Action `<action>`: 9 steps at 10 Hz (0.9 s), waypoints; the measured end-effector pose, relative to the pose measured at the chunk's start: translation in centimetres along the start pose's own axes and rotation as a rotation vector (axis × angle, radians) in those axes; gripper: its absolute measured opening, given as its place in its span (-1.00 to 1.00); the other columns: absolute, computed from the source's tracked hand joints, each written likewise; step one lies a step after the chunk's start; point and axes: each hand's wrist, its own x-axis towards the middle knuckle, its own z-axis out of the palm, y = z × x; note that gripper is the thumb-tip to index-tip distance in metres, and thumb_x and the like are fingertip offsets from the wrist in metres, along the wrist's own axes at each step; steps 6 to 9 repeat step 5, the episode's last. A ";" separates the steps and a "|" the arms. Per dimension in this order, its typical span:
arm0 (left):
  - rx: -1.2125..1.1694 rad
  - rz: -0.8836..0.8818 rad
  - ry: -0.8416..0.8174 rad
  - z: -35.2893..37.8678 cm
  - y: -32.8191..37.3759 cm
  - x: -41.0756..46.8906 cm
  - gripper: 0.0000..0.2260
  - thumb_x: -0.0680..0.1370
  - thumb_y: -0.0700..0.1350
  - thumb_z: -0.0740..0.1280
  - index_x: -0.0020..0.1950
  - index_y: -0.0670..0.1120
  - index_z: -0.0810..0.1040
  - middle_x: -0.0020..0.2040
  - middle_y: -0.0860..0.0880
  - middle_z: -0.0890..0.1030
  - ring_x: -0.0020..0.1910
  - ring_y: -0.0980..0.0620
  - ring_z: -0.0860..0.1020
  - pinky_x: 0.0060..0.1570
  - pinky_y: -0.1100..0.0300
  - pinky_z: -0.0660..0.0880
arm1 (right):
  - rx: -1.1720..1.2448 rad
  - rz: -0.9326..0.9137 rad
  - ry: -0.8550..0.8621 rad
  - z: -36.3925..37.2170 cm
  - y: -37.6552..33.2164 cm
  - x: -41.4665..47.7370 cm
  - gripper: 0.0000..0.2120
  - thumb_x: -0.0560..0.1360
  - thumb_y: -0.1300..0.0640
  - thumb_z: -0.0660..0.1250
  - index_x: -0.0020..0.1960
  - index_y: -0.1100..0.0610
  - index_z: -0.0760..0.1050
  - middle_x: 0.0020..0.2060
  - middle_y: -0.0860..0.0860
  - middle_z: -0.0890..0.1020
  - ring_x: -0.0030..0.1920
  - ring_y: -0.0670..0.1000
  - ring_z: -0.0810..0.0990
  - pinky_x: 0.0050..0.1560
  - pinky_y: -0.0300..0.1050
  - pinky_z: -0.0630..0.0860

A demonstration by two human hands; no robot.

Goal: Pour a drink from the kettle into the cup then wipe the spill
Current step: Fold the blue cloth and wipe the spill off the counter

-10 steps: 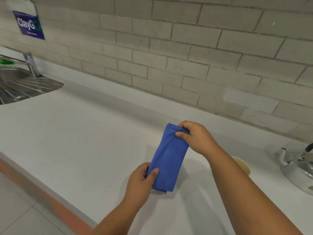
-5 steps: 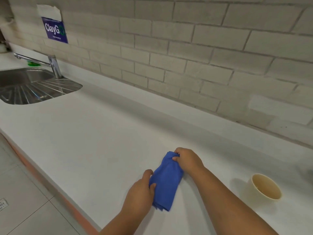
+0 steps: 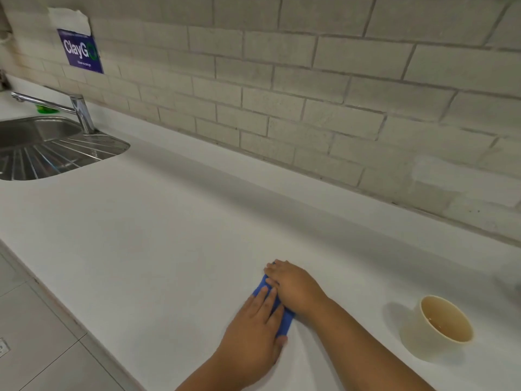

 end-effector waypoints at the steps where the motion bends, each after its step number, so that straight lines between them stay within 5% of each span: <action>1: 0.042 0.005 -0.165 0.2 0.3 -0.6 -0.49 0.47 0.25 0.13 0.28 0.00 0.51 0.18 0.11 0.61 0.18 0.14 0.55 0.36 0.13 0.06 | 0.045 0.020 0.003 0.9 0.4 -0.5 -0.56 0.62 0.03 -0.02 0.47 0.11 0.10 0.51 0.02 0.16 0.50 -0.06 0.02 0.42 -0.24 -0.18; 2: 0.064 -0.029 -0.231 0.2 0.2 -1.5 -0.38 0.58 0.14 -0.19 0.48 -0.25 -0.21 0.27 0.09 0.53 0.33 0.12 0.38 0.34 0.13 -0.15 | 0.024 0.013 0.018 1.0 0.8 -0.6 -0.53 0.62 -0.02 -0.05 0.49 0.10 0.01 0.52 -0.01 0.09 0.50 -0.09 -0.03 0.41 -0.25 -0.20; 3: 0.115 -0.088 -0.259 -0.4 -0.1 -1.2 -0.37 0.57 0.15 -0.23 0.47 -0.24 -0.26 0.47 -0.14 0.20 0.49 0.02 -0.08 0.36 0.13 -0.18 | -0.021 0.016 -0.004 0.4 0.4 -0.7 -0.52 0.62 -0.01 -0.06 0.49 0.11 -0.02 0.52 0.01 0.08 0.50 -0.06 -0.03 0.45 -0.20 -0.16; 4: -0.021 0.021 -0.269 -0.9 -0.4 -0.5 -0.41 0.58 0.21 -0.17 0.51 -0.10 -0.08 0.54 -0.07 0.03 0.50 0.07 -0.13 0.41 0.15 -0.37 | 0.014 0.058 -0.057 -0.2 -0.1 -0.7 -0.49 0.62 -0.03 -0.06 0.50 0.14 -0.06 0.53 0.04 0.03 0.51 -0.03 -0.06 0.49 -0.13 -0.13; 5: -0.256 0.074 -0.395 -1.1 -1.5 0.2 -0.41 0.58 0.22 -0.06 0.51 0.01 -0.17 0.55 0.02 -0.18 0.49 0.10 -0.24 0.37 0.24 -0.28 | 0.104 0.116 -0.021 -2.2 -0.6 -0.9 -0.48 0.62 -0.04 -0.07 0.50 0.16 -0.09 0.53 0.06 -0.03 0.51 -0.01 -0.10 0.48 -0.12 -0.13; 9: -0.256 0.074 -0.395 -1.1 -1.5 0.2 -0.41 0.58 0.22 -0.06 0.51 0.01 -0.17 0.55 0.02 -0.18 0.49 0.10 -0.24 0.37 0.24 -0.28 | 0.104 0.116 -0.021 -2.2 -0.6 -0.9 -0.48 0.62 -0.04 -0.07 0.50 0.16 -0.09 0.53 0.06 -0.03 0.51 -0.01 -0.10 0.48 -0.12 -0.13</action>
